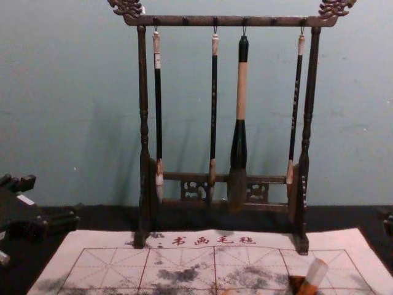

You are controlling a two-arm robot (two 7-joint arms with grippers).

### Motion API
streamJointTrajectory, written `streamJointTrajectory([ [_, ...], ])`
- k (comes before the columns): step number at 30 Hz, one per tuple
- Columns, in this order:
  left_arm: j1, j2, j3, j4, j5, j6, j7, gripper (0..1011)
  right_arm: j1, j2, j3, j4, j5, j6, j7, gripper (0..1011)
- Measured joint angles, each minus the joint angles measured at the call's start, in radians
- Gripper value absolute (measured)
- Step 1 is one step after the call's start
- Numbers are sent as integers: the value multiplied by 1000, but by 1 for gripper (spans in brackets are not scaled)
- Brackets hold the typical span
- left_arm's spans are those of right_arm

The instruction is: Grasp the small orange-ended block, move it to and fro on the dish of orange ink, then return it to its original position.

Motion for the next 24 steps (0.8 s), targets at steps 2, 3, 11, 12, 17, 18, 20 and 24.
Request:
streamJointTrajectory([
  [2,0,0,0,0,0,0,0,1001,0,0,0,0,0,0,0,1000],
  [3,0,0,0,0,0,0,0,1001,0,0,0,0,0,0,0,1000],
  [11,0,0,0,0,0,0,0,1001,0,0,0,0,0,0,0,1000],
  [12,0,0,0,0,0,0,0,1001,0,0,0,0,0,0,0,1000],
  [17,0,0,0,0,0,0,0,1001,0,0,0,0,0,0,0,1000],
  [18,0,0,0,0,0,0,0,1001,0,0,0,0,0,0,0,1000],
  [20,0,0,0,0,0,0,0,1001,0,0,0,0,0,0,0,1000],
  [24,0,0,0,0,0,0,0,1001,0,0,0,0,0,0,0,1000],
])
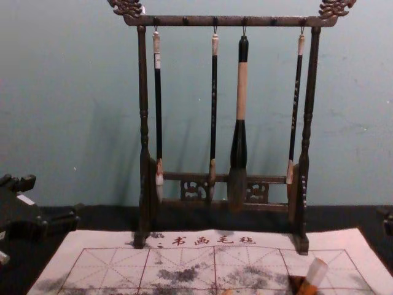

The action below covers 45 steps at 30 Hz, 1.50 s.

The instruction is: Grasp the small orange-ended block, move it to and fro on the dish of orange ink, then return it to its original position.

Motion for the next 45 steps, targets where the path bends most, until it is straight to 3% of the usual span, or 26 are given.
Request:
streamJointTrajectory([
  [25,0,0,0,0,0,0,0,1001,0,0,0,0,0,0,0,1000],
  [29,0,0,0,0,0,0,0,1001,-21,-2,6,-27,8,35,10,1000],
  [37,0,0,0,0,0,0,0,1001,-94,-7,27,-123,88,130,73,1000],
  [45,0,0,0,0,0,0,0,1001,-164,-35,65,-221,243,271,162,1000],
])
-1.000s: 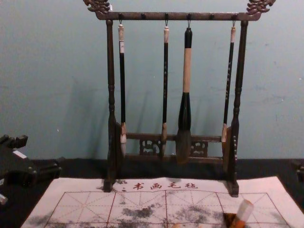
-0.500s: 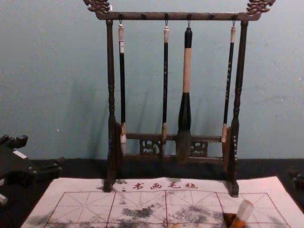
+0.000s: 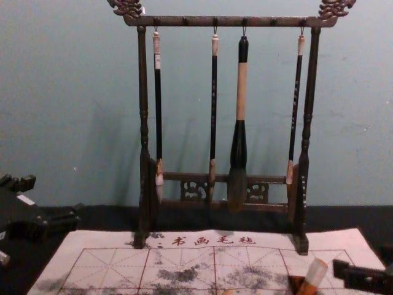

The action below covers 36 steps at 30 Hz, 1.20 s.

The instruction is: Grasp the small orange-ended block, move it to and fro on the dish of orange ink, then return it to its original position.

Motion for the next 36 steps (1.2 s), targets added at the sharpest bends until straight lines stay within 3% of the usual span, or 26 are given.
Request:
streamJointTrajectory([
  [1,0,0,0,0,0,0,0,1001,0,0,0,0,0,0,0,1000],
  [3,0,0,0,0,0,0,0,1001,-7,-25,12,-14,53,59,19,1000],
  [10,0,0,0,0,0,0,0,1001,4,-82,24,-13,100,137,24,1000],
  [20,0,0,0,0,0,0,0,1001,43,-156,31,32,110,196,9,1000],
  [36,0,0,0,0,0,0,0,1001,64,-204,32,58,102,227,9,1000],
])
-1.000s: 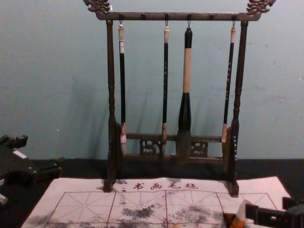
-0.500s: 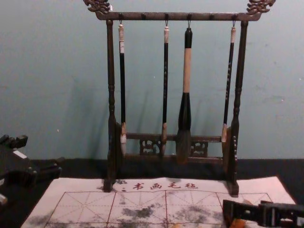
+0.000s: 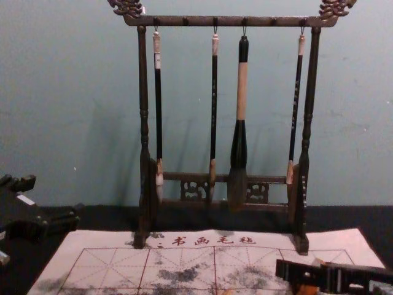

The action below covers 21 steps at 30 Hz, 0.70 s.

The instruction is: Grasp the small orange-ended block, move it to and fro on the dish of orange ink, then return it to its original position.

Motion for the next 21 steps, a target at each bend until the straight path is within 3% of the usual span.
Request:
streamJointTrajectory([
  [21,0,0,0,0,0,0,0,1001,3,-15,4,8,-12,3,-6,1000],
])
